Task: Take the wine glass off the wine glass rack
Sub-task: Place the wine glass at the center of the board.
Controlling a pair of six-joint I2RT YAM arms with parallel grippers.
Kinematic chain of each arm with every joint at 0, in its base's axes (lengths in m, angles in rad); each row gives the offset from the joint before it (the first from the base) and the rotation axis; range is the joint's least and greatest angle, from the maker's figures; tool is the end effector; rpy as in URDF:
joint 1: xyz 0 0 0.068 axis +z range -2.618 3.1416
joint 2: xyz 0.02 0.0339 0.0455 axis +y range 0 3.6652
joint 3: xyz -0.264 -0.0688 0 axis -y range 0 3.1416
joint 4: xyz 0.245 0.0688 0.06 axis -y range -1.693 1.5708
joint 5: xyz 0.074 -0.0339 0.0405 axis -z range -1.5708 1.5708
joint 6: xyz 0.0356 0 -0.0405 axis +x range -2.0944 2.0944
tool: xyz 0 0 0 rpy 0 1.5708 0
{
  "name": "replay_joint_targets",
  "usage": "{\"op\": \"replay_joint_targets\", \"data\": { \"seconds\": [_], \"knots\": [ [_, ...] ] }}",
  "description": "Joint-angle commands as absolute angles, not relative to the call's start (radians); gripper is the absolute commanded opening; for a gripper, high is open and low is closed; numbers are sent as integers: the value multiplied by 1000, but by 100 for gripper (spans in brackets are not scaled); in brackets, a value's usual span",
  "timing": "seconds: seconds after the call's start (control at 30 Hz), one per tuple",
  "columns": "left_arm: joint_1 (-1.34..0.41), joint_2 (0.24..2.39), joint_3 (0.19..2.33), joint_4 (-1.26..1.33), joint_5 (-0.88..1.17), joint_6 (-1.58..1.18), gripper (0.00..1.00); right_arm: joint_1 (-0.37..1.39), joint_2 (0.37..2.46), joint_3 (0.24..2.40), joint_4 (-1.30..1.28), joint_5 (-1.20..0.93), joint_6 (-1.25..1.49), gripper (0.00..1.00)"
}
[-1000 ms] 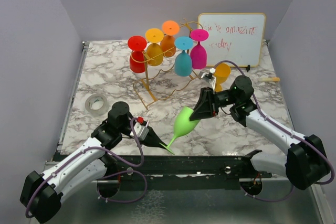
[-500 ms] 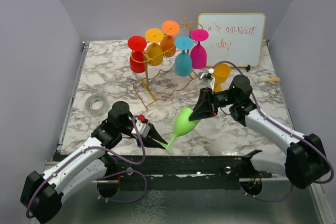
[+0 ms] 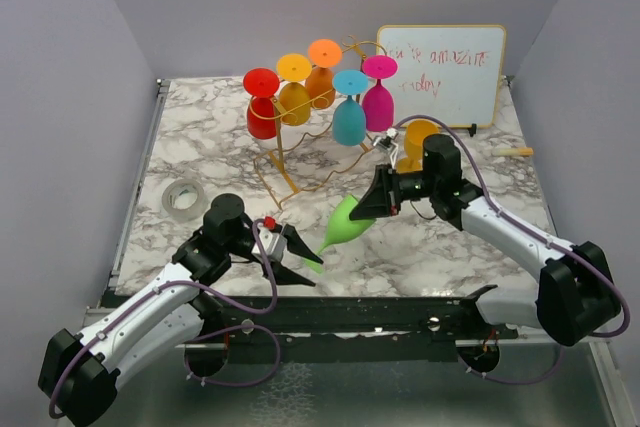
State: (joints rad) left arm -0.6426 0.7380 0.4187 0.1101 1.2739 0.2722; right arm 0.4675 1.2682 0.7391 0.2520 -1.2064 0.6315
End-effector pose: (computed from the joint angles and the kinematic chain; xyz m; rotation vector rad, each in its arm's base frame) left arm 0.1067 -0.1224 0.2537 1.5388 0.9940 -1.3770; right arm 0.2229 0.1498 0.2699 -0.8077 1.9227 1.8166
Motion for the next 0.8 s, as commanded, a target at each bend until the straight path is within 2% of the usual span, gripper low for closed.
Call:
{"op": "replay_joint_targets", "data": {
  "seconds": [0.0,0.23,0.3,0.33,0.37,0.57,0.77],
  "knots": [
    [-638,723,451,100,1211,287,51,469,1274,832,-8,-1048,473,0],
    [-624,646,419,185,949,208,62,469,1237,948,-332,-665,312,0],
    [-611,619,396,240,903,173,72,469,1250,993,-438,-540,295,0],
    [-605,605,391,245,871,158,87,470,1256,1017,-488,-476,296,0],
    [-602,592,387,245,829,137,97,469,1254,1037,-521,-423,303,1],
    [-594,548,393,206,723,141,99,469,1119,1039,-566,-172,365,0],
    [-589,508,382,241,612,95,99,469,1051,1012,-658,237,443,0]
  ]
}}
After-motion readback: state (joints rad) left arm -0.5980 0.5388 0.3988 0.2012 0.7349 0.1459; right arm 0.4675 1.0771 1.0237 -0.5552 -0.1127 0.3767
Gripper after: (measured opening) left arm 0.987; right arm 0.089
